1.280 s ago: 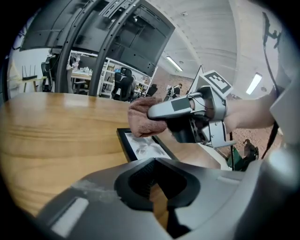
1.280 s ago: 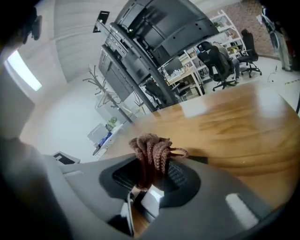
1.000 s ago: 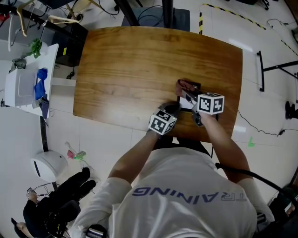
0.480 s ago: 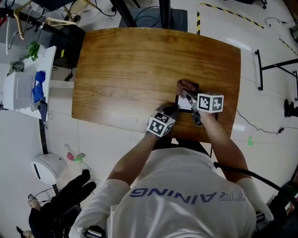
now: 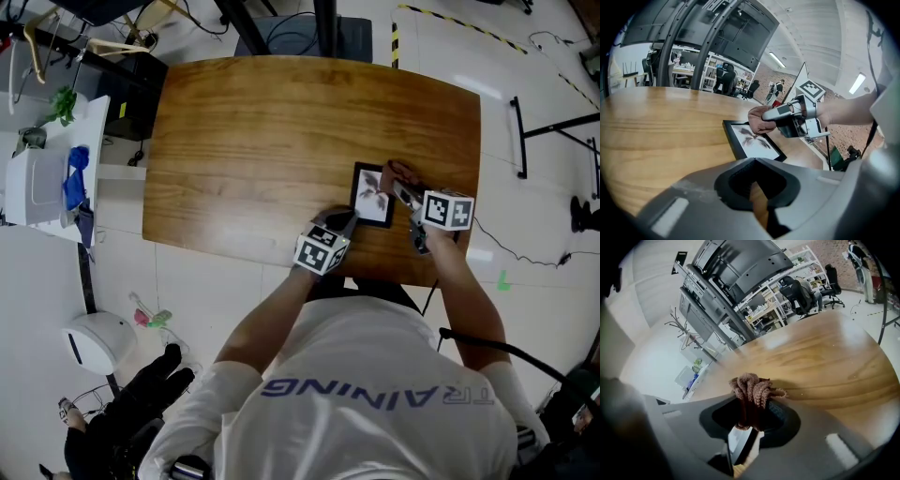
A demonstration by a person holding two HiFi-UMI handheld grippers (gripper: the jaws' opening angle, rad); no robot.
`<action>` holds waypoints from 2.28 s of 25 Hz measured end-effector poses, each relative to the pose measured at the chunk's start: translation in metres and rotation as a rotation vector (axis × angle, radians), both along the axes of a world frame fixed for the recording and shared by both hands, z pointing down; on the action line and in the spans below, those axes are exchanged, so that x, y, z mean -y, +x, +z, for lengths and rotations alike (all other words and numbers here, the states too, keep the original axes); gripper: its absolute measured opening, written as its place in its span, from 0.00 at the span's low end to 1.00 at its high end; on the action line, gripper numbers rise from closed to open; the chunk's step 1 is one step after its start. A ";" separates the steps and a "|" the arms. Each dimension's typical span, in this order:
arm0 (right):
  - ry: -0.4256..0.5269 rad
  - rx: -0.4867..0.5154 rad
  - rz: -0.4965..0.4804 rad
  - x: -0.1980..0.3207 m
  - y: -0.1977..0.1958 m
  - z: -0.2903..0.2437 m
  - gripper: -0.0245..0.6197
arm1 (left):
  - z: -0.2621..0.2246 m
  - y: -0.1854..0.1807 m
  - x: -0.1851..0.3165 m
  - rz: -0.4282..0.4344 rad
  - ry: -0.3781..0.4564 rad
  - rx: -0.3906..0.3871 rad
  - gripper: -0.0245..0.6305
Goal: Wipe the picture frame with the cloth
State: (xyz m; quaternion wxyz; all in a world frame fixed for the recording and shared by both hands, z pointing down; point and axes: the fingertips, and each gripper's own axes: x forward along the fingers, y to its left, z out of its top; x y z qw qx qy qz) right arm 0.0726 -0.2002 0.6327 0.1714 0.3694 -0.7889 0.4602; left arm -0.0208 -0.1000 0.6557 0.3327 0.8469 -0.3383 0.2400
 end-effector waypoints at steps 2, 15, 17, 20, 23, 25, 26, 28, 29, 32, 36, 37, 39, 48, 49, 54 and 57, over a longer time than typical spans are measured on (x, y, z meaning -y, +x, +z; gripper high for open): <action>0.005 -0.003 0.014 0.000 0.008 -0.001 0.22 | 0.000 0.000 0.000 0.000 0.000 -0.001 0.05; 0.102 0.017 -0.078 -0.027 -0.054 -0.030 0.22 | -0.001 0.000 -0.001 0.001 -0.010 -0.007 0.05; 0.071 0.035 -0.114 -0.035 -0.074 -0.025 0.22 | -0.001 0.000 -0.001 0.001 -0.011 -0.008 0.05; 0.036 0.017 -0.154 -0.042 -0.089 -0.014 0.22 | -0.001 0.000 0.000 0.001 -0.012 -0.009 0.05; 0.013 0.000 -0.154 -0.043 -0.090 -0.006 0.22 | -0.001 0.000 0.000 0.001 -0.011 -0.009 0.05; 0.009 -0.010 -0.148 -0.042 -0.086 -0.004 0.22 | -0.001 0.000 0.000 0.000 -0.009 -0.009 0.05; 0.010 -0.018 -0.145 -0.041 -0.082 -0.003 0.22 | -0.001 0.000 0.000 0.000 -0.007 -0.008 0.05; 0.021 -0.044 -0.144 -0.039 -0.074 -0.001 0.22 | -0.001 0.000 0.000 0.000 -0.004 -0.006 0.05; 0.027 -0.059 -0.145 -0.039 -0.068 -0.001 0.22 | -0.001 0.000 0.000 0.000 -0.004 -0.005 0.05; 0.037 -0.088 -0.132 -0.039 -0.050 -0.001 0.22 | 0.000 -0.001 0.000 -0.002 -0.001 -0.003 0.05; 0.040 -0.086 -0.064 -0.038 -0.021 -0.002 0.22 | 0.000 0.000 0.000 -0.002 0.002 0.002 0.05; 0.038 -0.080 -0.041 -0.038 -0.014 -0.003 0.22 | 0.000 0.000 0.000 -0.002 0.004 0.004 0.05; 0.038 -0.070 -0.002 -0.038 0.000 -0.005 0.22 | 0.000 -0.001 0.000 -0.003 0.007 0.005 0.05; 0.044 -0.079 0.046 -0.041 0.025 -0.003 0.22 | 0.000 -0.001 -0.001 0.000 0.010 0.009 0.05; 0.045 -0.080 0.047 -0.041 0.025 -0.002 0.22 | 0.000 -0.001 -0.001 0.002 0.011 0.008 0.05; 0.050 -0.078 0.051 -0.041 0.026 0.001 0.22 | 0.000 -0.004 0.001 -0.012 -0.011 -0.009 0.05; 0.059 -0.085 0.041 -0.042 0.024 0.001 0.22 | -0.009 -0.014 0.016 -0.031 0.011 -0.007 0.05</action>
